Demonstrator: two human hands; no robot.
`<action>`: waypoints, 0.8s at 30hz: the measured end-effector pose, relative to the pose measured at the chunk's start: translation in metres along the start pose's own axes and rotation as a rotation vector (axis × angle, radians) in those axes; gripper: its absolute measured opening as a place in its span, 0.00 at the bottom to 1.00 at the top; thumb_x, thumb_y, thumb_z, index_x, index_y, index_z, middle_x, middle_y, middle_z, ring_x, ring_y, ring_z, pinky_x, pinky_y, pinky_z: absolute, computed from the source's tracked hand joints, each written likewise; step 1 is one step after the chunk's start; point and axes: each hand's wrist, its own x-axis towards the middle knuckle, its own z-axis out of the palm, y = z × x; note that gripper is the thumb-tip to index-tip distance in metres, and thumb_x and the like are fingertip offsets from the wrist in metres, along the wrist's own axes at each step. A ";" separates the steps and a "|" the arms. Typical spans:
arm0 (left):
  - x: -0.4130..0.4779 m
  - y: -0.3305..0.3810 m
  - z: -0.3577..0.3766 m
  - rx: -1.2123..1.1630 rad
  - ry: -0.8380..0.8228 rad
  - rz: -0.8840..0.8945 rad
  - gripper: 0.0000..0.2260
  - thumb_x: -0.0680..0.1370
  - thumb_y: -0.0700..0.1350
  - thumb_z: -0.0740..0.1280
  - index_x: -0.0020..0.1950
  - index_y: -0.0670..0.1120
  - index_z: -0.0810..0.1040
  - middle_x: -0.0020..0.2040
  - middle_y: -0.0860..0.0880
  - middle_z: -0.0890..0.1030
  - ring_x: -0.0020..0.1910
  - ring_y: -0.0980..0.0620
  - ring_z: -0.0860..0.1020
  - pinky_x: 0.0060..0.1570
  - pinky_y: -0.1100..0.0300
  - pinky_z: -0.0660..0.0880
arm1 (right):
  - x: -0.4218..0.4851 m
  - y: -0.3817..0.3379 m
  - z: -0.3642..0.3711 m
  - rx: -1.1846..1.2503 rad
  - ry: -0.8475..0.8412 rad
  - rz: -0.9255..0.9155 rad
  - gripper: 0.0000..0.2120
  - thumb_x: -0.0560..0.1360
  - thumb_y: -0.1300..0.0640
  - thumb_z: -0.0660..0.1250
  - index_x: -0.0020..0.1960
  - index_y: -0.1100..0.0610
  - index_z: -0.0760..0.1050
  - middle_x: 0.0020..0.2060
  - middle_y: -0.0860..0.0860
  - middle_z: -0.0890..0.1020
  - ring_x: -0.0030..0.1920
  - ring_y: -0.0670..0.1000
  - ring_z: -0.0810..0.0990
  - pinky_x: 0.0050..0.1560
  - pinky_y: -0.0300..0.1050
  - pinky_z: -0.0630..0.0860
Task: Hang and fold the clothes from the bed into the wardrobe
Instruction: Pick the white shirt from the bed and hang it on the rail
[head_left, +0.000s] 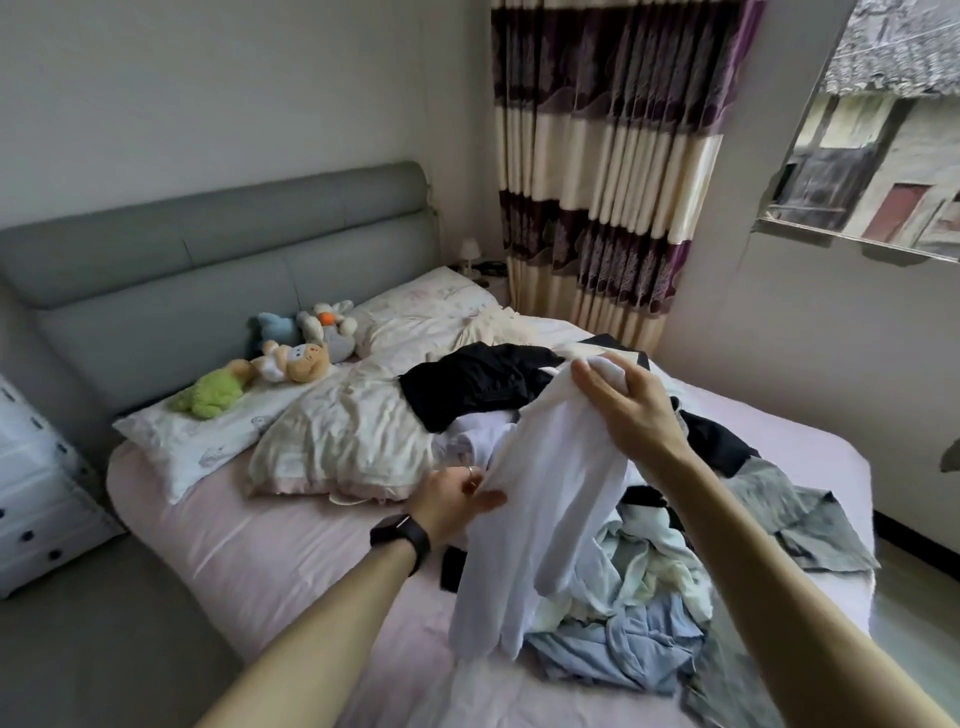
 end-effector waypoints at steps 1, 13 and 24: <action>-0.008 -0.006 -0.011 -0.032 0.015 0.002 0.15 0.69 0.65 0.71 0.31 0.58 0.76 0.30 0.56 0.77 0.32 0.59 0.73 0.34 0.62 0.67 | -0.002 0.006 -0.009 0.019 0.047 0.012 0.11 0.79 0.44 0.68 0.47 0.50 0.82 0.40 0.52 0.83 0.40 0.47 0.81 0.41 0.44 0.78; -0.160 -0.078 -0.206 -0.132 0.450 -0.146 0.05 0.78 0.48 0.69 0.47 0.47 0.81 0.41 0.46 0.80 0.41 0.54 0.74 0.45 0.56 0.70 | -0.001 0.050 0.124 -0.315 -0.199 0.086 0.06 0.81 0.54 0.62 0.57 0.51 0.75 0.40 0.56 0.82 0.39 0.57 0.79 0.42 0.50 0.70; -0.385 -0.176 -0.277 -0.284 0.660 -0.555 0.03 0.80 0.42 0.68 0.52 0.49 0.81 0.60 0.37 0.81 0.53 0.51 0.77 0.64 0.54 0.72 | -0.097 -0.024 0.351 -0.723 -0.958 -0.587 0.22 0.70 0.43 0.74 0.63 0.38 0.78 0.57 0.50 0.72 0.55 0.54 0.79 0.50 0.45 0.76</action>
